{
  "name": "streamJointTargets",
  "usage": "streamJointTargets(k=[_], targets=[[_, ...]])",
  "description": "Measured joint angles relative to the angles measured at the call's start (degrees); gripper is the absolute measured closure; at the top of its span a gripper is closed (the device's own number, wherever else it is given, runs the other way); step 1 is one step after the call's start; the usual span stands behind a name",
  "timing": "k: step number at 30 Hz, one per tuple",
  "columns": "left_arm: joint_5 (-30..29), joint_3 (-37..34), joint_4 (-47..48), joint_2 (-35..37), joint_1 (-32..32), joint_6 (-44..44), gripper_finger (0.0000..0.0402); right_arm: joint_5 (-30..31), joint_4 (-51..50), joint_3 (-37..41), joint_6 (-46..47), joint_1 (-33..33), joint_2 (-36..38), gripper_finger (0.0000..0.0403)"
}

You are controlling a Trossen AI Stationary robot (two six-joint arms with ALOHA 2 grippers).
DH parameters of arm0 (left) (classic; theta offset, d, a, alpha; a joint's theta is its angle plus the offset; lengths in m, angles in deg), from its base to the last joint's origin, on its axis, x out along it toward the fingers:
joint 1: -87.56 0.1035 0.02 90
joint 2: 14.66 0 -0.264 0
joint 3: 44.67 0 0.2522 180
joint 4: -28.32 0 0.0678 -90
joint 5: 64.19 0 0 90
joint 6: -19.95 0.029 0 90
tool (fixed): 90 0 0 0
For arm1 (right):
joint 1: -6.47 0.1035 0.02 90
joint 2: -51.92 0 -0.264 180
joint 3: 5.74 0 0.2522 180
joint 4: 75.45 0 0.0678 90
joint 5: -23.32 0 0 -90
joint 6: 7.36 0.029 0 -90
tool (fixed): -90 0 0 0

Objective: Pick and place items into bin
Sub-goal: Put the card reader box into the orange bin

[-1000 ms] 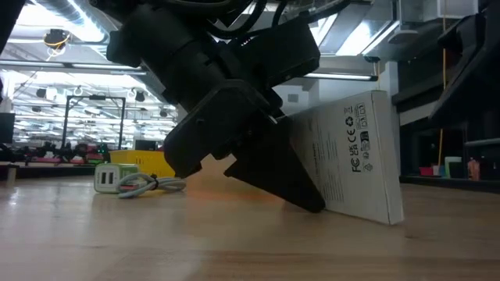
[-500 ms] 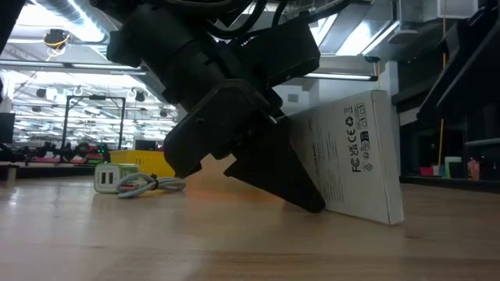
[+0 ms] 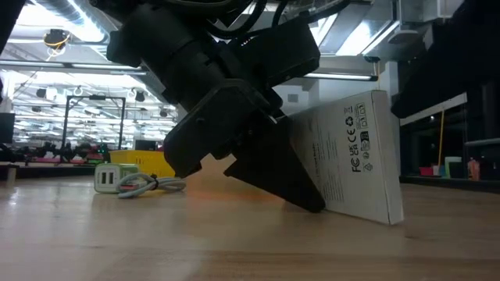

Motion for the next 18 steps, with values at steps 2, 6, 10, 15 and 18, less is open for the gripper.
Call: streamJointTargets(k=[2,6,10,15,18], targets=[[0.00,0.00,0.00,0.00,0.00,0.00,0.0400,0.00,0.13,0.00,0.00,-0.33,0.00,0.0164],[0.00,0.00,0.00,0.00,0.00,0.00,0.0400,0.00,0.87,0.02,-0.05,-0.69,0.00,0.0164],[0.00,0.00,0.00,0.00,0.00,0.00,0.0400,0.00,1.65,0.02,-0.11,-0.75,0.00,0.0164],[0.00,0.00,0.00,0.00,0.00,0.00,0.0400,0.00,1.64,0.04,-0.15,-0.98,0.00,0.0164],[0.00,0.00,0.00,0.00,0.00,0.00,0.0400,0.01,2.26,0.04,-0.29,-1.46,-0.52,0.0164]])
